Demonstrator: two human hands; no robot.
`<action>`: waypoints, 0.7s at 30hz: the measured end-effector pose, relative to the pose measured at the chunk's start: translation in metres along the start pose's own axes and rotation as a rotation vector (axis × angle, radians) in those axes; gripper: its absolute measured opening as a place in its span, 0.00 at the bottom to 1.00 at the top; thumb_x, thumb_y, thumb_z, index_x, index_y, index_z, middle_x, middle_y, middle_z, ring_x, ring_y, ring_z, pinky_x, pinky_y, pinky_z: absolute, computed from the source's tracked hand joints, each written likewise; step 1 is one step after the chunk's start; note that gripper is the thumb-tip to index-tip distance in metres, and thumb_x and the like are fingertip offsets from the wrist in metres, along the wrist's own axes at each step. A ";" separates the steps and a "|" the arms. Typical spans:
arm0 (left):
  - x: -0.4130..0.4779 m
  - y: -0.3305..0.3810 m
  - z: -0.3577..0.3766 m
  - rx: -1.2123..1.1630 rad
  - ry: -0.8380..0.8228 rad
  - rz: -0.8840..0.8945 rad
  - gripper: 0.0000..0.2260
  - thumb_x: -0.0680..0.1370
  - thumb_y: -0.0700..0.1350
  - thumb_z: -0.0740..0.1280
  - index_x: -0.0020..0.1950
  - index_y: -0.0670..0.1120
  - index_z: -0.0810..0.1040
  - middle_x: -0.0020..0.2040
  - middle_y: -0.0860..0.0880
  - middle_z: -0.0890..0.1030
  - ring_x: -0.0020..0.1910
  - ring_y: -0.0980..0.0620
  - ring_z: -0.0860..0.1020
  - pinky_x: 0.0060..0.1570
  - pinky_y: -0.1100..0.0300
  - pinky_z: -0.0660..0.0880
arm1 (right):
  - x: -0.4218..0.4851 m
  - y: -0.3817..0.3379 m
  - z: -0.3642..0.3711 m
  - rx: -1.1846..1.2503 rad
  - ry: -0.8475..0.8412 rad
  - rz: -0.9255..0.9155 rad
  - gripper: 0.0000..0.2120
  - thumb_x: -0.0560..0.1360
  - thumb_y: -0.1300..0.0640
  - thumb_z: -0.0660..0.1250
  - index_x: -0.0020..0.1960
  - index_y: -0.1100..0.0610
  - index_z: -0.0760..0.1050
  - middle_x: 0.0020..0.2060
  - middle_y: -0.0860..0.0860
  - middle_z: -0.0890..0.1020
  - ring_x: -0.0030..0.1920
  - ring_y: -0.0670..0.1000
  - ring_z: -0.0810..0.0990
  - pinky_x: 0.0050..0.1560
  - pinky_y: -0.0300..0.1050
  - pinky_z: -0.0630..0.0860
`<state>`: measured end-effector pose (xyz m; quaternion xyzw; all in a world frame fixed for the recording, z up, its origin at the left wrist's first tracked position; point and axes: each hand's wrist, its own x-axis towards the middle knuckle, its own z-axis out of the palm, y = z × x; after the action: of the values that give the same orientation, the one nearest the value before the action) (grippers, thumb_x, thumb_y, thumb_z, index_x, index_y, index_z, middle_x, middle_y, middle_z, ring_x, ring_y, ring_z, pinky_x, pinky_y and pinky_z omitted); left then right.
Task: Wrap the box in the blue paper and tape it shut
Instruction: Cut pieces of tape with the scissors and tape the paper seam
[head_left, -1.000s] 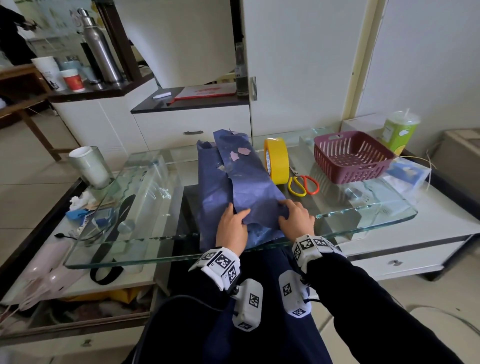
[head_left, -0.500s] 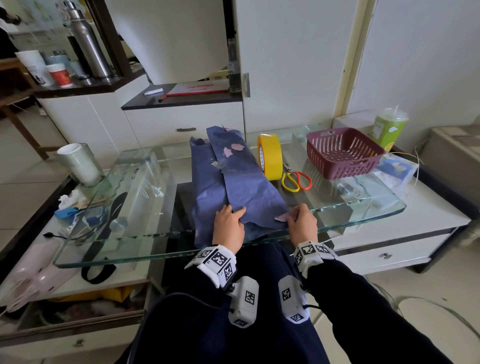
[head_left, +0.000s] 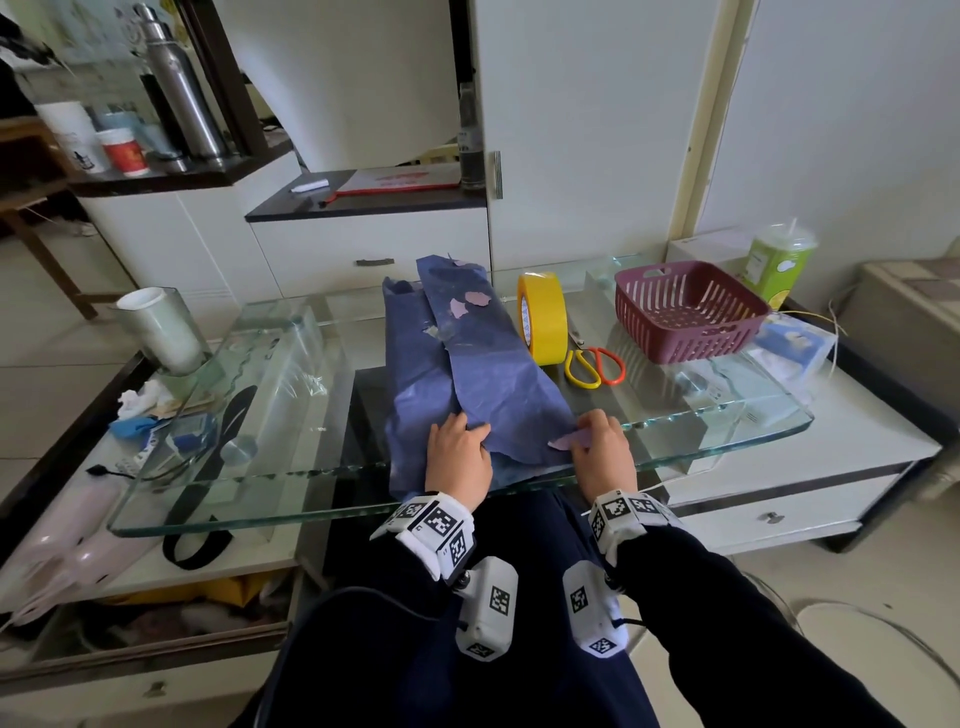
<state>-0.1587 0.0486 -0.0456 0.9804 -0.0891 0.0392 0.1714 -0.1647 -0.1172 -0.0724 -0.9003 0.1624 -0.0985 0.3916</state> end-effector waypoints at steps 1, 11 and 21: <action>0.000 0.002 0.000 0.002 0.005 0.004 0.18 0.79 0.38 0.57 0.69 0.46 0.71 0.68 0.47 0.70 0.69 0.47 0.65 0.72 0.53 0.53 | 0.001 0.000 -0.001 -0.015 -0.006 0.004 0.11 0.74 0.63 0.64 0.56 0.62 0.72 0.54 0.60 0.75 0.56 0.62 0.74 0.55 0.52 0.72; 0.003 0.017 -0.020 -0.330 0.295 -0.034 0.25 0.71 0.28 0.58 0.65 0.43 0.73 0.69 0.46 0.71 0.69 0.45 0.68 0.70 0.51 0.61 | 0.009 -0.014 -0.009 -0.278 0.042 -0.093 0.24 0.72 0.60 0.64 0.67 0.53 0.67 0.67 0.52 0.67 0.69 0.56 0.63 0.68 0.51 0.54; 0.002 0.002 -0.013 -0.200 0.010 -0.246 0.33 0.77 0.50 0.65 0.76 0.43 0.53 0.78 0.41 0.46 0.76 0.41 0.52 0.72 0.52 0.54 | 0.014 -0.031 -0.002 -0.218 -0.181 -0.290 0.28 0.72 0.58 0.65 0.71 0.50 0.64 0.74 0.48 0.59 0.74 0.51 0.57 0.70 0.48 0.52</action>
<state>-0.1580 0.0514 -0.0326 0.9617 0.0291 0.0138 0.2723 -0.1459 -0.1035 -0.0475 -0.9565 0.0049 -0.0545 0.2865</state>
